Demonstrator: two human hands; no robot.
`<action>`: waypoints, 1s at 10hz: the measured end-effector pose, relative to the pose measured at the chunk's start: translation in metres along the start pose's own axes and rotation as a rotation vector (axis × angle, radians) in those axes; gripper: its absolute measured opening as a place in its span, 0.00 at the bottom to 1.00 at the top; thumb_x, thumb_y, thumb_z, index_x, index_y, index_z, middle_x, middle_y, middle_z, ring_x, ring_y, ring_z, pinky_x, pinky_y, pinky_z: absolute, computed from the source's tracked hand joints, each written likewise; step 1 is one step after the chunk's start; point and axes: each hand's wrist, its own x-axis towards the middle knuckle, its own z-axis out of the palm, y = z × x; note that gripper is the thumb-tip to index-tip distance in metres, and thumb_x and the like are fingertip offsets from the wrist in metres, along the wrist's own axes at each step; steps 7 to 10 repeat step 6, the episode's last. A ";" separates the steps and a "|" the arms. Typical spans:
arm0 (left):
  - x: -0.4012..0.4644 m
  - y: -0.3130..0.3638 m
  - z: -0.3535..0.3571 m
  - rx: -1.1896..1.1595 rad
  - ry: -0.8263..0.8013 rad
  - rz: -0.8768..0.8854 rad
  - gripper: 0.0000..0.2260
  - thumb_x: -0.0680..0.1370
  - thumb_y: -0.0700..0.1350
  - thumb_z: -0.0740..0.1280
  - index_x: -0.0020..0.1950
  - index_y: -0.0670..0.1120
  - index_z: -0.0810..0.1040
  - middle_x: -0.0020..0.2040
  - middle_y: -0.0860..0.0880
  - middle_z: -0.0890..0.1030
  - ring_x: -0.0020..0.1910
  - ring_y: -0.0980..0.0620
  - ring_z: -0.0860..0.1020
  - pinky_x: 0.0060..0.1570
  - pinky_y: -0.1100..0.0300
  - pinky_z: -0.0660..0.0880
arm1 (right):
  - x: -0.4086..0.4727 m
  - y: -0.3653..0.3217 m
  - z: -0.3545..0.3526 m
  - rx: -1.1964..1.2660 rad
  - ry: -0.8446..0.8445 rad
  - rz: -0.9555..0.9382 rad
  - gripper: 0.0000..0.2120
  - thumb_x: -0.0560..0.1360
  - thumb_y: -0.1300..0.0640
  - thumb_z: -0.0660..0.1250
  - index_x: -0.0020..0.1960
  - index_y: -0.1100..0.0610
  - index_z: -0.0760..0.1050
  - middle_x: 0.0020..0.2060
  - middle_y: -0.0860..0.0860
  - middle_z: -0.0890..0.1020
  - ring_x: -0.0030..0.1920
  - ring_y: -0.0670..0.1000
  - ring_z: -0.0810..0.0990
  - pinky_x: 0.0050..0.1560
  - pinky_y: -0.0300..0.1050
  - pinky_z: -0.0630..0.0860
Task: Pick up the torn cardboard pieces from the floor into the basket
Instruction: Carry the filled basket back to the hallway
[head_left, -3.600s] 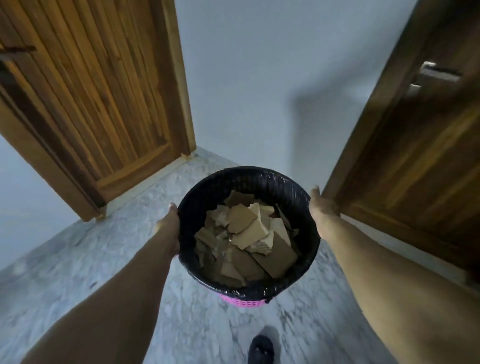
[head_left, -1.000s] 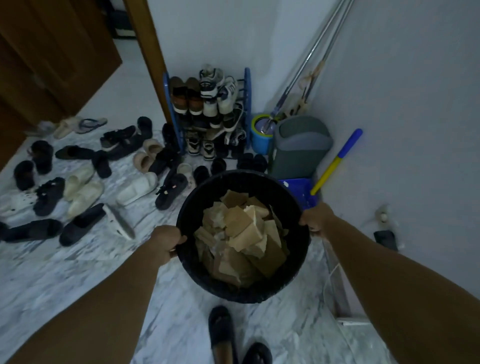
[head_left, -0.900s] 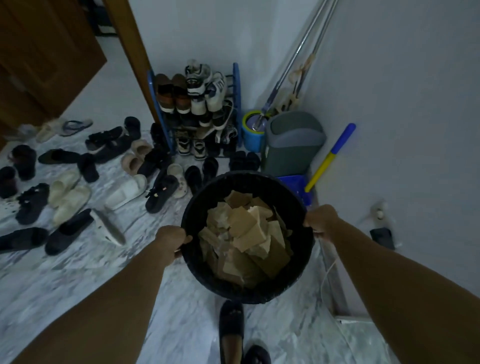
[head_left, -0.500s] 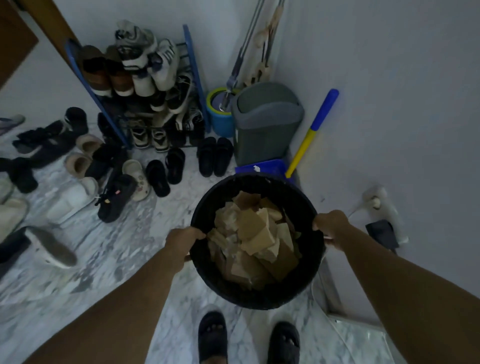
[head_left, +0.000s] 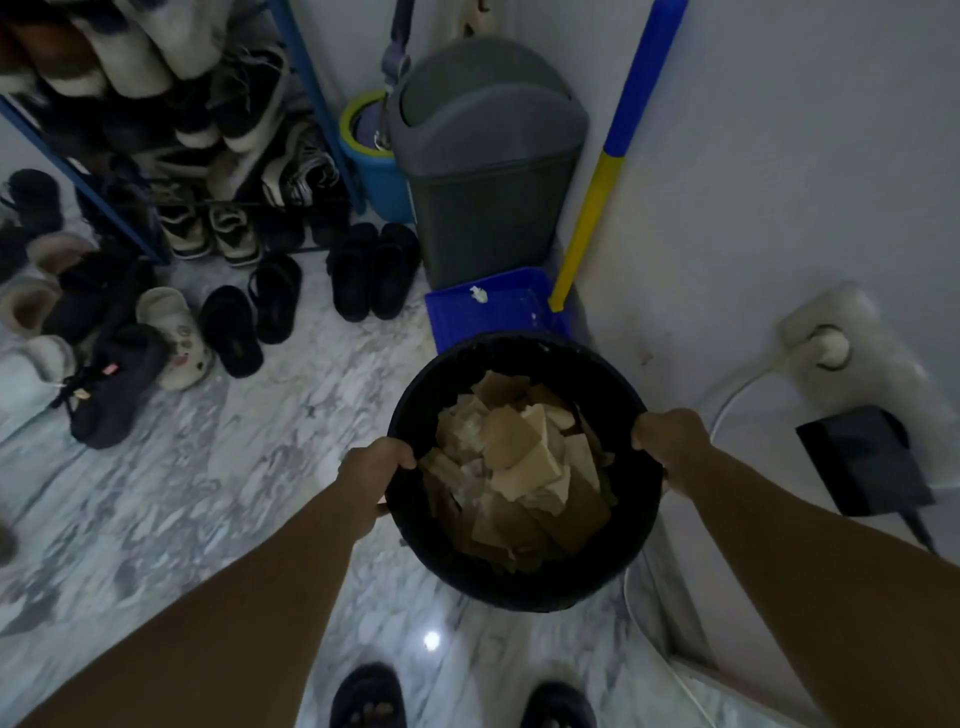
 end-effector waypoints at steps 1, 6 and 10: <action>0.019 -0.010 0.016 0.001 -0.011 0.000 0.20 0.68 0.37 0.65 0.61 0.38 0.75 0.55 0.41 0.78 0.51 0.43 0.76 0.38 0.55 0.73 | 0.023 0.008 0.004 0.004 0.050 -0.029 0.06 0.74 0.64 0.63 0.50 0.64 0.71 0.43 0.58 0.74 0.42 0.57 0.73 0.44 0.46 0.69; -0.028 -0.030 0.034 0.213 0.042 -0.009 0.34 0.74 0.42 0.69 0.76 0.38 0.59 0.72 0.41 0.65 0.61 0.42 0.70 0.48 0.56 0.68 | -0.027 0.024 -0.012 -0.257 -0.039 -0.198 0.26 0.78 0.63 0.62 0.74 0.64 0.61 0.68 0.62 0.71 0.66 0.62 0.71 0.68 0.53 0.70; -0.028 -0.030 0.034 0.213 0.042 -0.009 0.34 0.74 0.42 0.69 0.76 0.38 0.59 0.72 0.41 0.65 0.61 0.42 0.70 0.48 0.56 0.68 | -0.027 0.024 -0.012 -0.257 -0.039 -0.198 0.26 0.78 0.63 0.62 0.74 0.64 0.61 0.68 0.62 0.71 0.66 0.62 0.71 0.68 0.53 0.70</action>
